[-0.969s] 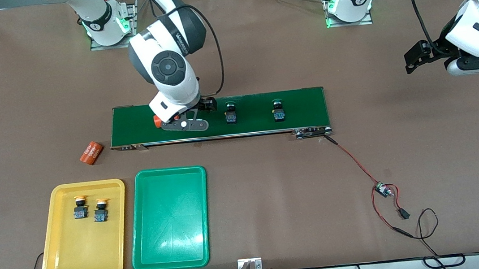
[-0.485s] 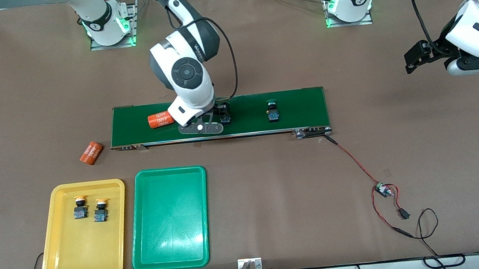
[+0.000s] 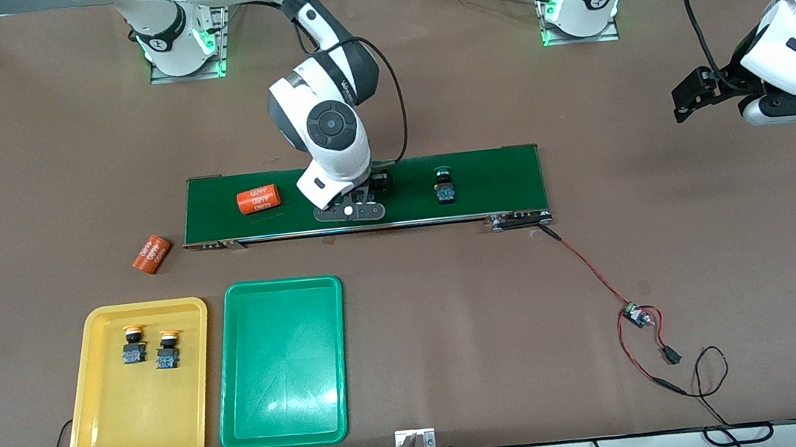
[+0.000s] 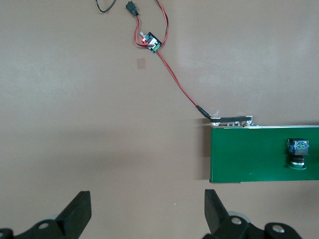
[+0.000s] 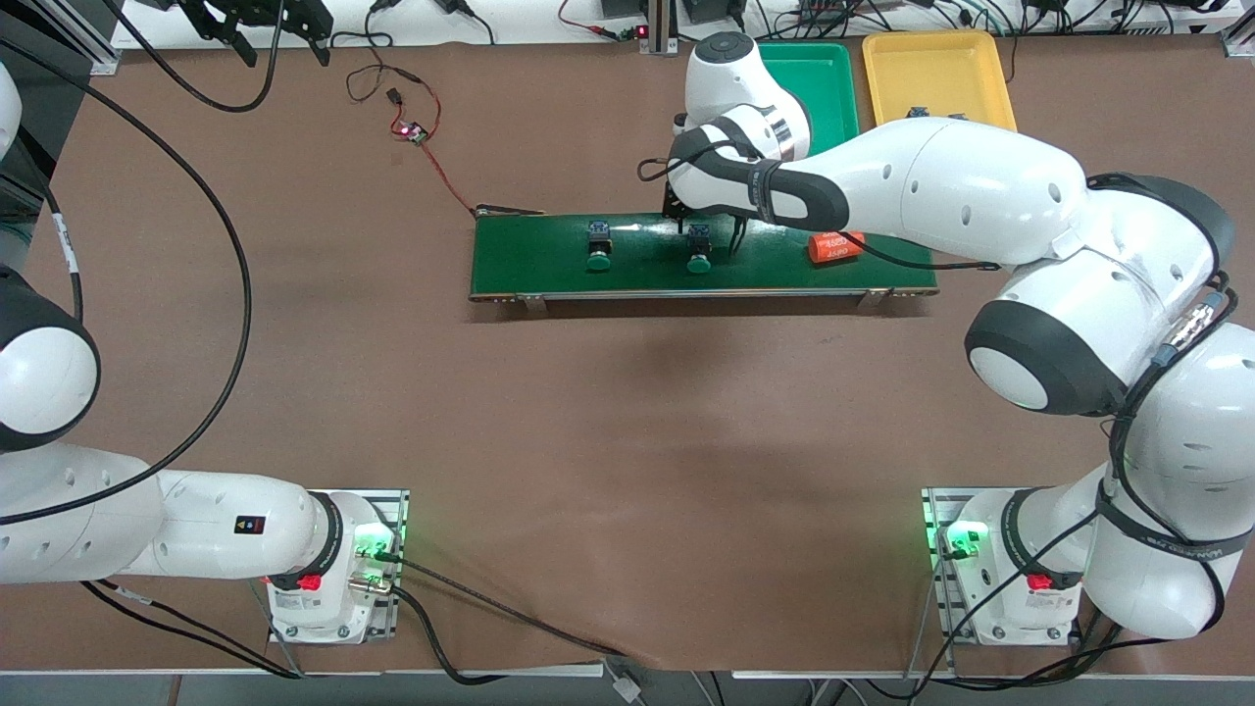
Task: Sort buttons by color to trays
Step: 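Grasp a green-cap button on the conveyor with the right gripper, then carry the green button to the green tray with the right gripper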
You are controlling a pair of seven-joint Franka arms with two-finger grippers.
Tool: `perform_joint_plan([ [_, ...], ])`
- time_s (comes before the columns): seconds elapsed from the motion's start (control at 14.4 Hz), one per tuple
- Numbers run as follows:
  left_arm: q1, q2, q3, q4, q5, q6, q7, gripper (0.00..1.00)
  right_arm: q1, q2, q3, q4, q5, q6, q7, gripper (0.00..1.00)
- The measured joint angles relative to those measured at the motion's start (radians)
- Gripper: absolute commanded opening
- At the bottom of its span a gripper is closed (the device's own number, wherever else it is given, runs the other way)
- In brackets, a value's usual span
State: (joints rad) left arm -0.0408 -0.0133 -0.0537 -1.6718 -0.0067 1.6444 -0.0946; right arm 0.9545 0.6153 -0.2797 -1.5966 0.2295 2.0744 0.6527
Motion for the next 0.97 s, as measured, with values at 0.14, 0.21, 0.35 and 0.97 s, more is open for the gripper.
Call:
perform_joint_plan([
  [0.14, 0.0, 0.0, 0.0, 0.0, 0.0, 0.0, 0.0, 1.0, 0.002, 0.018, 0.0, 0.0, 0.001, 0.026, -0.003, 0.83],
  [0.21, 0.0, 0.0, 0.0, 0.0, 0.0, 0.0, 0.0, 1.0, 0.004, 0.028, 0.0, 0.0, 0.001, 0.04, -0.004, 0.63],
  [0.35, 0.0, 0.0, 0.0, 0.0, 0.0, 0.0, 0.0, 1.0, 0.009, 0.044, 0.0, 0.0, 0.002, 0.062, -0.004, 0.3],
  [0.97, 0.0, 0.0, 0.0, 0.0, 0.0, 0.0, 0.0, 1.0, -0.021, 0.012, -0.027, 0.029, 0.005, 0.067, 0.01, 0.07],
])
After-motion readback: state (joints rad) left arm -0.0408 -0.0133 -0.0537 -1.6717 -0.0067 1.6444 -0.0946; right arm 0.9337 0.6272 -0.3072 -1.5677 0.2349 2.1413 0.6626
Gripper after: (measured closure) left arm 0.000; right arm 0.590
